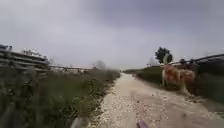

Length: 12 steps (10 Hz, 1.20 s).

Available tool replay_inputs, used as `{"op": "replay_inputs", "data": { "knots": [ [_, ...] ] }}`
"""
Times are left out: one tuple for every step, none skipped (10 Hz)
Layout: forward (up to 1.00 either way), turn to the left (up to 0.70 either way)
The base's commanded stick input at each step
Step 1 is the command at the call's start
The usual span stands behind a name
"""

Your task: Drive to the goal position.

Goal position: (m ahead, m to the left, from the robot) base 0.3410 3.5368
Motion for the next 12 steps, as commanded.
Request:
{"op": "replay_inputs", "data": {
  "knots": [
    [1.0, -0.29],
    [1.0, -0.39],
    [1.0, -0.06],
    [0.99, 0.0],
    [0.99, 0.0],
    [0.99, 0.0],
    [0.99, 0.0],
    [0.99, 0.0],
    [0.99, 0.0],
    [0.98, -0.27],
    [0.97, -0.39],
    [0.93, -0.14]
  ]
}}
